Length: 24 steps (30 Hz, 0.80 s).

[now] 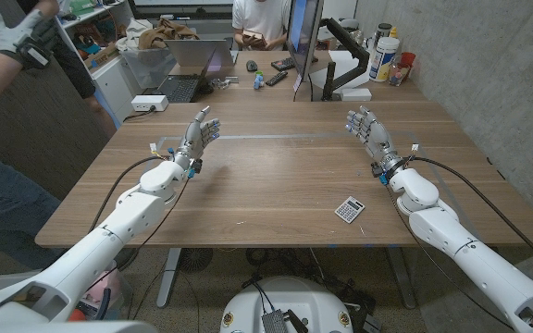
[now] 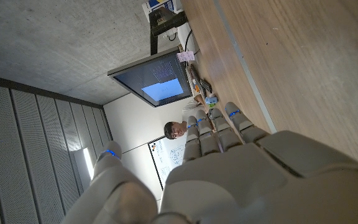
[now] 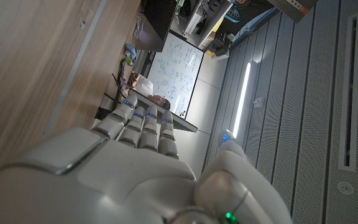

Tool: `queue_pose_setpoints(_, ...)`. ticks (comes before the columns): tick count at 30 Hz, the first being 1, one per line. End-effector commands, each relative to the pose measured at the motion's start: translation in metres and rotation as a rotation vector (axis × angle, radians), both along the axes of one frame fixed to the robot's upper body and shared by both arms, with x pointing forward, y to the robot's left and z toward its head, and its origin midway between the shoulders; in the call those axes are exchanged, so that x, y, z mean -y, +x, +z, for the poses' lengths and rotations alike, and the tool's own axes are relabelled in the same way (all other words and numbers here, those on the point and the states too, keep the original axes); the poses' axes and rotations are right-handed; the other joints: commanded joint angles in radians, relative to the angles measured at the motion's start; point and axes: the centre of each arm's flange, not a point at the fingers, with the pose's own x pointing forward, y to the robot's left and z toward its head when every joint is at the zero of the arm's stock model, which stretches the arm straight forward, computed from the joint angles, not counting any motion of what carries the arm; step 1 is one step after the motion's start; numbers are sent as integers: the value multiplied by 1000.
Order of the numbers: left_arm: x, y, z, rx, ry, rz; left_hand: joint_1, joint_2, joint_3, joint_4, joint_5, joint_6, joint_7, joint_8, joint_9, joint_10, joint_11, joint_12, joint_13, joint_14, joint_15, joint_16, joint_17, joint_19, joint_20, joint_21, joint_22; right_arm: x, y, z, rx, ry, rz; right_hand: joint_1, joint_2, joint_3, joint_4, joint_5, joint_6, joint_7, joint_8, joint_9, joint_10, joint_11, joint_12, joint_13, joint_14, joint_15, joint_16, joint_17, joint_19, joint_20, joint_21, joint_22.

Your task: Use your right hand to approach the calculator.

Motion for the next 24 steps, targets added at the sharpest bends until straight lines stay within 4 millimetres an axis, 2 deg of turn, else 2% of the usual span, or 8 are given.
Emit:
queue_pose_setpoints(1, -3, -4, 4, 5, -1, 0, 9, 3, -3, 0, 7, 11, 3, -2, 1, 2, 5, -3, 6, 7, -20, 0, 3, 4, -51, -5, 1, -1, -3, 0, 15, 3, 14, 13, -1, 2, -2, 4, 11, 1, 4, 5, 8, 5, -1, 3, 8, 3, -3, 4, 8, -34, -2, 5)
queue_pose_setpoints(10, -6, -8, 5, 8, 3, 4, 10, 4, -4, 1, 8, 11, 1, -3, 1, 3, 6, -4, 6, 7, -20, 0, 3, 4, -49, -9, 2, -3, -8, 1, 47, -10, 21, 15, 1, 0, -2, 3, 40, -10, 12, 6, 9, 4, -2, 4, 8, 2, -5, 5, 7, -33, -4, 5)
queue_pose_setpoints(24, -13, -12, 5, 6, 21, 19, 11, 5, -7, 2, 10, 13, 2, -5, 1, 4, 5, -5, 6, 7, -19, -1, 3, 5, -47, -16, 2, -3, -20, -2, 79, -21, 11, 21, 2, 0, -5, 3, 34, -15, 5, 7, 15, 3, -2, 4, 3, 5, -8, 4, 1, -27, -8, 5)
